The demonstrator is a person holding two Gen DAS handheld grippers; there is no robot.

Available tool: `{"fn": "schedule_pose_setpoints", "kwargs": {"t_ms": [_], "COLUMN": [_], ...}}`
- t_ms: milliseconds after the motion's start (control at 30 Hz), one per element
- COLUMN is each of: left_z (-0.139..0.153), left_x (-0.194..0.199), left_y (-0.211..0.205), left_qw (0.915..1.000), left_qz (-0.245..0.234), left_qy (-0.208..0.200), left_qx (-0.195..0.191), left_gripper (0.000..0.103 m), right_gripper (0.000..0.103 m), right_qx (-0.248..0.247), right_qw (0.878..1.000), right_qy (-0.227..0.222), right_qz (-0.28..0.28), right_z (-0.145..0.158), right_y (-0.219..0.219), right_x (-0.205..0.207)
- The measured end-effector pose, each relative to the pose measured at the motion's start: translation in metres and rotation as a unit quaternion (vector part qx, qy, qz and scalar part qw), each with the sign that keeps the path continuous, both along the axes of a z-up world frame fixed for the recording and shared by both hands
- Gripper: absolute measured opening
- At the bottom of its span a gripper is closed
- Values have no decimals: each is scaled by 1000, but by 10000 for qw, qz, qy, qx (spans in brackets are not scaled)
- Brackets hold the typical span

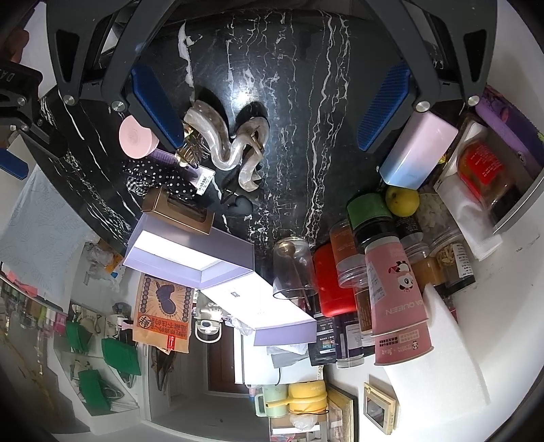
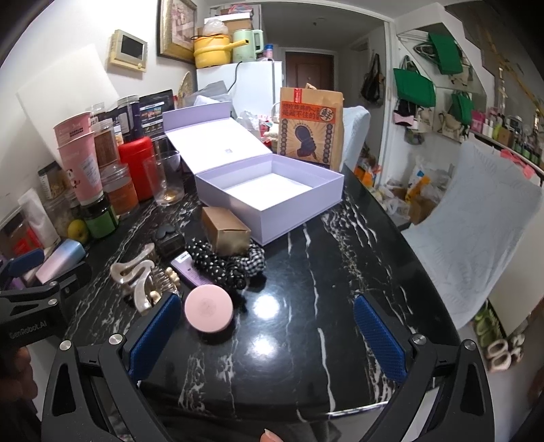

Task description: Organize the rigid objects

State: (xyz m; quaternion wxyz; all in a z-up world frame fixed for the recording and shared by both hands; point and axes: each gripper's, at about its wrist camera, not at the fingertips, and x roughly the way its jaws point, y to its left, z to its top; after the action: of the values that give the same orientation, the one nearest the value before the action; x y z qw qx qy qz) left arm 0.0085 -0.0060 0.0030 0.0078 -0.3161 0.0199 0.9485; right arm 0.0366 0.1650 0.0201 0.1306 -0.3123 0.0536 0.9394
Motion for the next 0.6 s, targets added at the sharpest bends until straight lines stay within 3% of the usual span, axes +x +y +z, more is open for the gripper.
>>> {"fn": "schedule_pose_setpoints", "kwargs": {"t_ms": [600], "left_z": [-2], "left_x": [0], "left_y": [3], "left_qw": [10000], "left_qz": [-18], "left_qy": [-23], "left_qx": [-5], "left_gripper": [103], "right_gripper": [103], "right_qx": [72], "right_qw": [10000], "right_qy": [9], "right_qz": [28], "right_z": [0], "right_y": [-2], "right_x": [0]}}
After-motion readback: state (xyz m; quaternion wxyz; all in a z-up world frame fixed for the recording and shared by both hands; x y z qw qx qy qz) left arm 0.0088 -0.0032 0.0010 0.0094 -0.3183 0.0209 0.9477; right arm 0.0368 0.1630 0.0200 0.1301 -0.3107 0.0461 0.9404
